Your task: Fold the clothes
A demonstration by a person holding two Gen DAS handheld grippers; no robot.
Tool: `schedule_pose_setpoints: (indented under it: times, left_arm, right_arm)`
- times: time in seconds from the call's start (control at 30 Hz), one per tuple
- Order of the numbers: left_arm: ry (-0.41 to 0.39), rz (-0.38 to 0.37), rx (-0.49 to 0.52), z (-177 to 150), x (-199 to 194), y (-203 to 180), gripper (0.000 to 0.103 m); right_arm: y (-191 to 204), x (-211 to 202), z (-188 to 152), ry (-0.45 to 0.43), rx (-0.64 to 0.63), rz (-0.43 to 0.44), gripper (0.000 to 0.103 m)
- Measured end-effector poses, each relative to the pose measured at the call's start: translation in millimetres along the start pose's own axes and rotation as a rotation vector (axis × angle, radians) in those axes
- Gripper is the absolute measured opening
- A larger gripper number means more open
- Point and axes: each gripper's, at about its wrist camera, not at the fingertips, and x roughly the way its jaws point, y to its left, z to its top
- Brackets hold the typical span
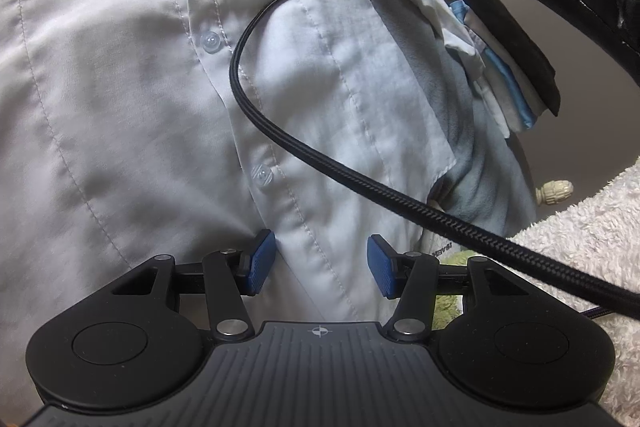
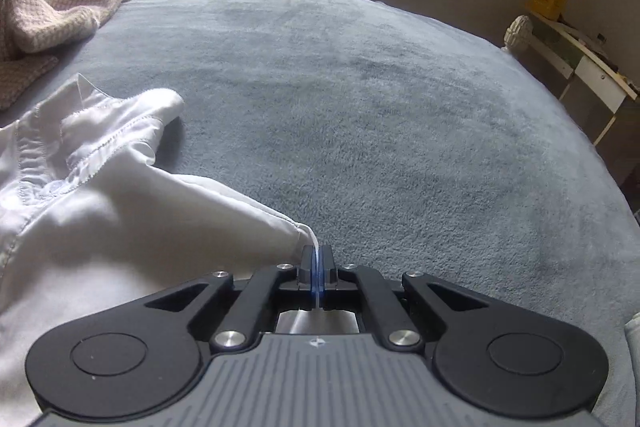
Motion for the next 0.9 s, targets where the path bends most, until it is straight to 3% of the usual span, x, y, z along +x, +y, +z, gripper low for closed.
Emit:
schedule_pose_setpoints:
  times: [0.03,0.07,0.1,0.13,0.17,0.3,0.4,0.47,0.53,0.6,0.73,0.9]
  left_arm:
    - [0.0,0.0,0.0,0,0,0,0.051]
    - [-0.001,-0.002,0.0,0,0,0,0.051]
    - [-0.001,-0.002,-0.001,0,0,0,0.051]
    - [0.0,-0.003,-0.001,-1,0,1,0.051]
    - [0.0,-0.003,0.0,0,1,1,0.051]
    - [0.001,-0.005,0.006,0,1,1,0.052]
    - [0.0,-0.009,0.01,0,1,1,0.052]
    - [0.0,-0.013,0.01,0,1,2,0.052]
    - [0.001,-0.017,0.008,0,1,3,0.052]
    - [0.003,-0.021,0.007,1,1,4,0.052]
    - [0.006,-0.03,0.001,1,0,5,0.052]
    - [0.007,-0.047,-0.016,2,0,8,0.052]
  right_arm:
    - [1,1,-1,-0.003,0.0,-0.011,0.005]
    - [1,-1,0,-0.01,0.004,-0.028,0.016]
    - [0,-3,1,-0.017,0.01,-0.049,0.036]
    - [-2,-6,2,-0.025,0.02,-0.062,0.044]
    - [-5,-9,3,-0.036,0.032,-0.07,0.049]
    - [-17,-21,7,-0.044,0.053,-0.069,0.051]
    - [-22,-30,12,-0.073,0.078,-0.084,0.051]
    - [-21,-43,17,-0.144,0.112,-0.076,0.048]
    - [-14,-54,23,-0.222,0.12,-0.009,0.042]
    - [0,-59,30,-0.249,0.1,0.102,0.026]
    - [47,-46,40,-0.2,-0.001,0.265,0.014]
    - [83,-1,49,-0.093,0.041,0.285,0.009]
